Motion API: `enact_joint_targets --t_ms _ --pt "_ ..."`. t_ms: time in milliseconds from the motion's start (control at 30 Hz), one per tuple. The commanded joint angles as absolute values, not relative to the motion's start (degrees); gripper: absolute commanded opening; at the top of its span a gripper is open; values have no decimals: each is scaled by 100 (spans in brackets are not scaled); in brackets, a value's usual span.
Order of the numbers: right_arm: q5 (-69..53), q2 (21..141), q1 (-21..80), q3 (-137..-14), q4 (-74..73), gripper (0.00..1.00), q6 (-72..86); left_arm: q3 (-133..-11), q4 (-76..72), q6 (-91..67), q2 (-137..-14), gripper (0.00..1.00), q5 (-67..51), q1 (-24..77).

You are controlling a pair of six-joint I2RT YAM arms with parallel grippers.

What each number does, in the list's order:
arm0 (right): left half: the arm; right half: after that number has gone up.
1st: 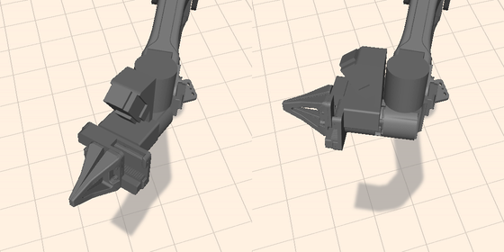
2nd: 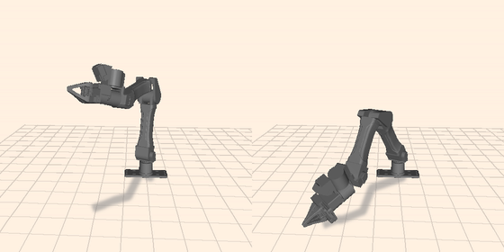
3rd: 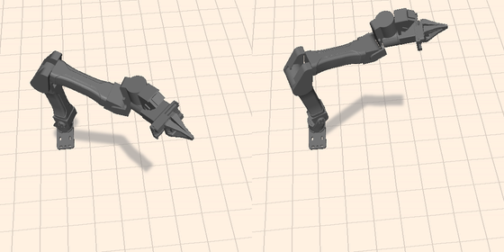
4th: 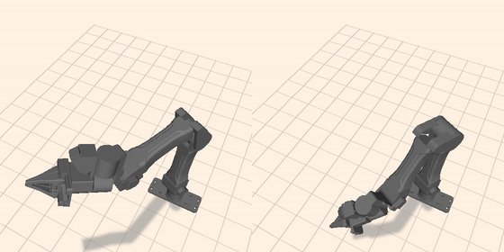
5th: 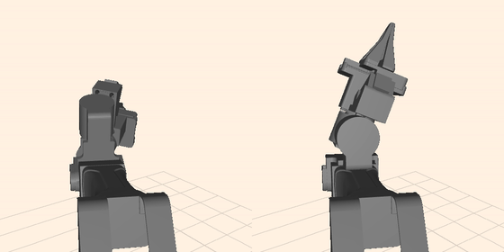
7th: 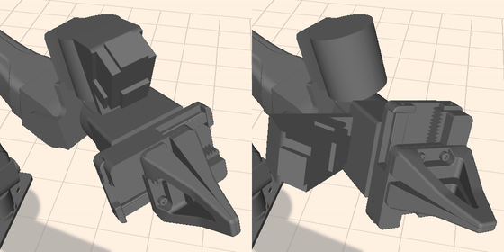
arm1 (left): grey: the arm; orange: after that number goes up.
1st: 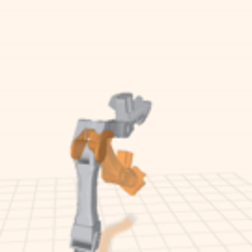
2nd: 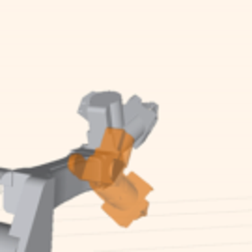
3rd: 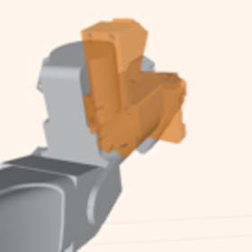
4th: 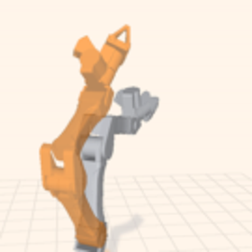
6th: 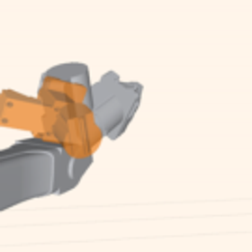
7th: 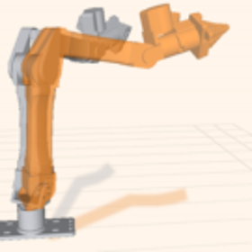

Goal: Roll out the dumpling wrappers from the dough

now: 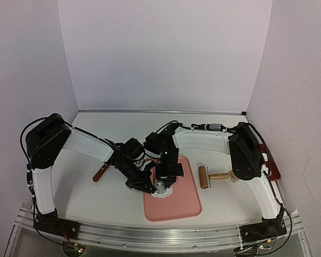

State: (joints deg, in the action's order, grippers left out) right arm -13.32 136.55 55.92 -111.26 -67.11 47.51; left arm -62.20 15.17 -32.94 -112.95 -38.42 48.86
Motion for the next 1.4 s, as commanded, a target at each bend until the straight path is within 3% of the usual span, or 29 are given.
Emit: enact_joint_targets --t_ms 0,400,1367 --pt "-883 14850 5721 -10462 -6676 0 4748 -6174 1639 -3317 -11510 0 -3008 4887" --pt "-779 14878 5759 -10386 -6793 0 4721 -5633 1302 -3475 -10489 0 -3113 4887" --pt "-884 14814 5844 -10417 -6652 0 4623 -5794 489 -3722 -10059 0 -3624 4887"
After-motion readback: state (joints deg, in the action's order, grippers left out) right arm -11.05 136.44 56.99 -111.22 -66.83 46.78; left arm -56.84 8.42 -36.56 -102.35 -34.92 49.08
